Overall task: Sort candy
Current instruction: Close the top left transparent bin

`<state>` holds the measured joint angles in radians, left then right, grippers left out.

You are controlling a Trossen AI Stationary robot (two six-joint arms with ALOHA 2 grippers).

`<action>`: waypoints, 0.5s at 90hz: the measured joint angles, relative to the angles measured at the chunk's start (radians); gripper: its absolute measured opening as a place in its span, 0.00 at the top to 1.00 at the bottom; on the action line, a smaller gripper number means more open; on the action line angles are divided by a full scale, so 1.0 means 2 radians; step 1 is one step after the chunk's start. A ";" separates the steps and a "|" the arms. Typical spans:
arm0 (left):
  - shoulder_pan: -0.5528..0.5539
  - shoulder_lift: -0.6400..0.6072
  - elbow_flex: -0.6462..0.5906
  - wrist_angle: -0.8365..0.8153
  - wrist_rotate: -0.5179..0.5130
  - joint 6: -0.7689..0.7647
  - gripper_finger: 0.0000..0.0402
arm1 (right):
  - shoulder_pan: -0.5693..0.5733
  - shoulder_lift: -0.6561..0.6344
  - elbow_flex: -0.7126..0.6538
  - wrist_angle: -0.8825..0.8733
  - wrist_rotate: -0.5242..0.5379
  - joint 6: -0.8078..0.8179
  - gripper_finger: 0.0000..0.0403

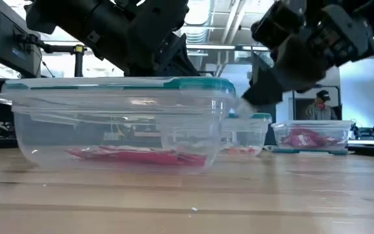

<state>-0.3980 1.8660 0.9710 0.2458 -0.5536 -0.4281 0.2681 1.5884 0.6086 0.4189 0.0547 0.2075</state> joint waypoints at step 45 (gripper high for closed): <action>0.013 0.000 -0.001 0.000 0.029 0.034 0.71 | -0.007 0.091 0.058 0.035 0.010 0.003 0.50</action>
<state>-0.3714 1.8660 0.9684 0.2456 -0.4953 -0.3602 0.2531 1.7694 0.7241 0.4891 0.0742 0.2144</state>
